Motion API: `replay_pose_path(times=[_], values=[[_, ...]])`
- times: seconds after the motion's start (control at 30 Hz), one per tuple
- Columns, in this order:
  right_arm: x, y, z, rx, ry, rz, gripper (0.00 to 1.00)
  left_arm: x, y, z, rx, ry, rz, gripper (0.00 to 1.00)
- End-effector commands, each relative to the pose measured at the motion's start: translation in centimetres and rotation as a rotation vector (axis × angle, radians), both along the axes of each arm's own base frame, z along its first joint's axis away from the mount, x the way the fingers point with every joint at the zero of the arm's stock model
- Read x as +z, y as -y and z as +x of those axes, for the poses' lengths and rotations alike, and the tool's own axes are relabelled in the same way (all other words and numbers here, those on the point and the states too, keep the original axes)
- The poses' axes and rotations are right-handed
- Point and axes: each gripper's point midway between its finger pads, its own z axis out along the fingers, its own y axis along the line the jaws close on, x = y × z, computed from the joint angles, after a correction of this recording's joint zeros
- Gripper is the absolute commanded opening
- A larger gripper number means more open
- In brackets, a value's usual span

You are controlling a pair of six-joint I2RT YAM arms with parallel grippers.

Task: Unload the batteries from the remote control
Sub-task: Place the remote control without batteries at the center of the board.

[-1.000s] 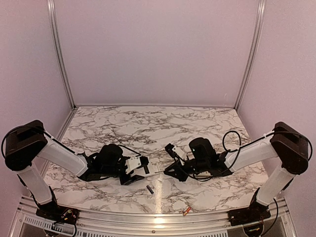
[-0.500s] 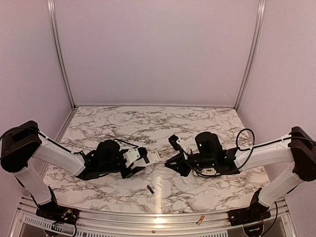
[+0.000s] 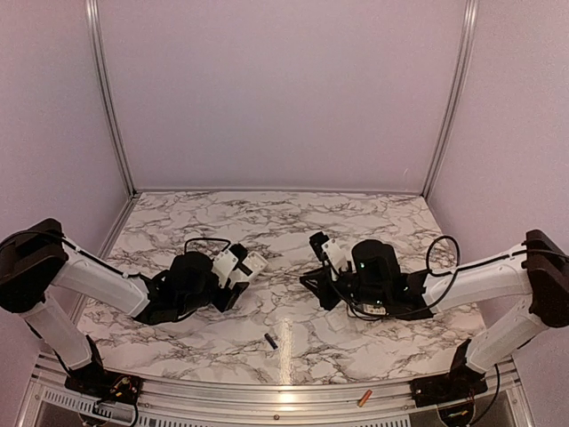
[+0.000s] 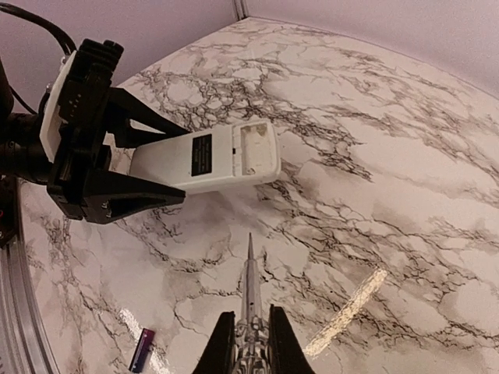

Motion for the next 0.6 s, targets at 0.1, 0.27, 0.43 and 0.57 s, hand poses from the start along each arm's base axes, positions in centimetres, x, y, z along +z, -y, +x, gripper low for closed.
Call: replay_pose_path(times=[0.1,0.27,0.43,0.57], values=[[-1.7,-0.8,1.7,-0.122,0.051,-0.031,0.00,-0.3,-5.5,0.3,0.304,-0.053,-0.093,0.00],[-3.0,-2.2,1.9,-0.118,0.049,-0.024,0.00,-1.5,-7.9,0.0,0.391,-0.050,-0.082,0.00],[-4.4,-3.6,2.1,-0.122,0.058,-0.052,0.00,-2.9,-8.9,-0.1,0.436,-0.067,-0.057,0.00],[-5.1,-4.3,2.4,-0.124,0.067,-0.055,0.00,-3.9,-9.6,-0.1,0.469,-0.071,-0.049,0.00]])
